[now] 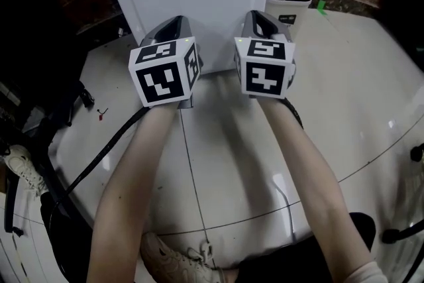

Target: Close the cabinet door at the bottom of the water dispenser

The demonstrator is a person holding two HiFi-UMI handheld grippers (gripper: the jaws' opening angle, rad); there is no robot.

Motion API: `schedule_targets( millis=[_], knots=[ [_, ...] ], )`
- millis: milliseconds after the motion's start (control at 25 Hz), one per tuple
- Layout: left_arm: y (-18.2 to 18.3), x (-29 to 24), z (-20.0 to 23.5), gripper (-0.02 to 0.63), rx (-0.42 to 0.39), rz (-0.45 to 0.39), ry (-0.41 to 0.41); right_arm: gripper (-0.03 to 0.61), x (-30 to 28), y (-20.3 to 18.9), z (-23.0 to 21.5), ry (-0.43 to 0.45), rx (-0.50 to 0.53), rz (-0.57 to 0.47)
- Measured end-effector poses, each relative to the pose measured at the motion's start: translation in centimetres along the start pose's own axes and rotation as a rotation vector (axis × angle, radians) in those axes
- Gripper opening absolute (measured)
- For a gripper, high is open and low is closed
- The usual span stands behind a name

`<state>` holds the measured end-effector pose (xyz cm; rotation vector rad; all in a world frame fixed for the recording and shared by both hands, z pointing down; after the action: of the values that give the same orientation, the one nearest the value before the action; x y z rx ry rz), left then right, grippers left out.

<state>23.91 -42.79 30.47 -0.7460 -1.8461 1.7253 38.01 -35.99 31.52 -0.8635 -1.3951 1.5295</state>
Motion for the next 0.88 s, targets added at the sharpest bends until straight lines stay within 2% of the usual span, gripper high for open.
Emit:
schedule_targets(
  millis=[320, 480, 600, 880],
  knots=[
    [-0.2, -0.6, 0.4, 0.018, 0.055, 0.01, 0.025, 0.0, -0.5, 0.9, 0.5, 0.009, 0.012, -0.012],
    [-0.3, -0.4, 0.3, 0.018, 0.055, 0.019, 0.035, 0.0, -0.2, 1.0, 0.4, 0.012, 0.007, -0.012],
    [-0.3, 0.5, 0.2, 0.018, 0.093, 0.026, 0.056, 0.0, 0.6, 1.2, 0.7, 0.014, -0.018, -0.002],
    [3.5, 6.1, -1.5, 0.018, 0.117, -0.004, 0.051, 0.0, 6.8, 4.8, 2.6, 0.044, -0.106, -0.02]
  ],
)
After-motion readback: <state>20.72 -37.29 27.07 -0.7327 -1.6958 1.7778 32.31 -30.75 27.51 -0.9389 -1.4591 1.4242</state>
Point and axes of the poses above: the fingertips, and each gripper's own axes: x backward along the fingers, z to its left, y out of its top, the point moved 2 cm from there along x, backward along the fingers, and after that the axes turned 1 degree about -x, right-handed, at the moved point
